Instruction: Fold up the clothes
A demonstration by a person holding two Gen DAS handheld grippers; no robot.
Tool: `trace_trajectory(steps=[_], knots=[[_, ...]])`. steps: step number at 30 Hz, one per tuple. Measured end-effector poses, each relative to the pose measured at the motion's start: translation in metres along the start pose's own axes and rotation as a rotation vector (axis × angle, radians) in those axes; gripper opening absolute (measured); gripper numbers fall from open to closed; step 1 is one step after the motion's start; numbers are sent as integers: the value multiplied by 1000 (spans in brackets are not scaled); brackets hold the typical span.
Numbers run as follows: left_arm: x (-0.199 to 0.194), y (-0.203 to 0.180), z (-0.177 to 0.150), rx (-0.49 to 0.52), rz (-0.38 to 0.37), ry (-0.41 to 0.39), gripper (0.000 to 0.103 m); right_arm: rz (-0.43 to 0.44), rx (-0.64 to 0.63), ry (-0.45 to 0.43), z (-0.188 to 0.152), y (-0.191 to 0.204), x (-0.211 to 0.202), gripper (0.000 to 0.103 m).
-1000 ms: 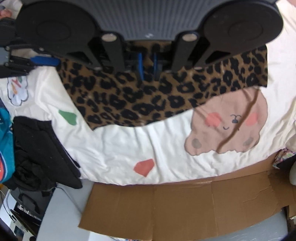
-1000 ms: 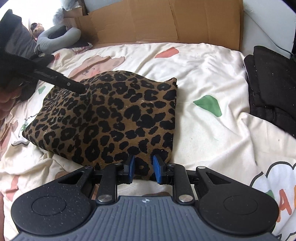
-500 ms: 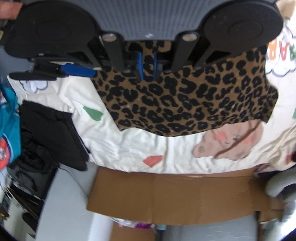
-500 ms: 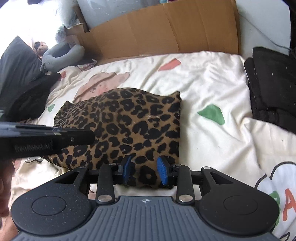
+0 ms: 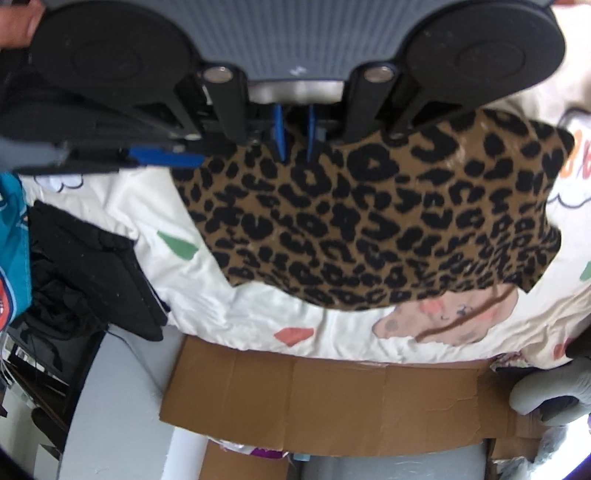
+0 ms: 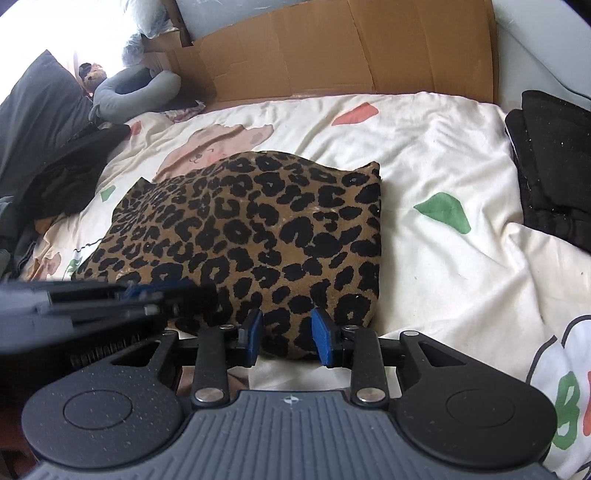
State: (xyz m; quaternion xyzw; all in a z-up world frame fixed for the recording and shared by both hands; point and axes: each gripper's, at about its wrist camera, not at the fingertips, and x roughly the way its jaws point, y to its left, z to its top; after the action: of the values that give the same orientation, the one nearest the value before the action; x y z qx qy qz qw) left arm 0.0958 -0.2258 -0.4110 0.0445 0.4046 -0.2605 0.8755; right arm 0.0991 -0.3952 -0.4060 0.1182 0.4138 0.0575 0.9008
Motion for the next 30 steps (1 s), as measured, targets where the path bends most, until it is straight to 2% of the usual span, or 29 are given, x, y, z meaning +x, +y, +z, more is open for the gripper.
trace_trajectory(steps=[4,13,16,27,30], knots=[[3,2,-12,21,22,-8,17,-10,-25,15,1,1,6,36],[-5,38,-15,5,155,-22,16,-29,-47,19,1,5,8,36],[-7,48,-17,-28,186,-28,16,-32,-52,21,1,6,9,35],[-23,84,-21,-32,276,-11,16,-32,-46,23,2,5,12,36],[-25,96,-19,-51,318,1,19,-33,-39,26,2,5,12,36]])
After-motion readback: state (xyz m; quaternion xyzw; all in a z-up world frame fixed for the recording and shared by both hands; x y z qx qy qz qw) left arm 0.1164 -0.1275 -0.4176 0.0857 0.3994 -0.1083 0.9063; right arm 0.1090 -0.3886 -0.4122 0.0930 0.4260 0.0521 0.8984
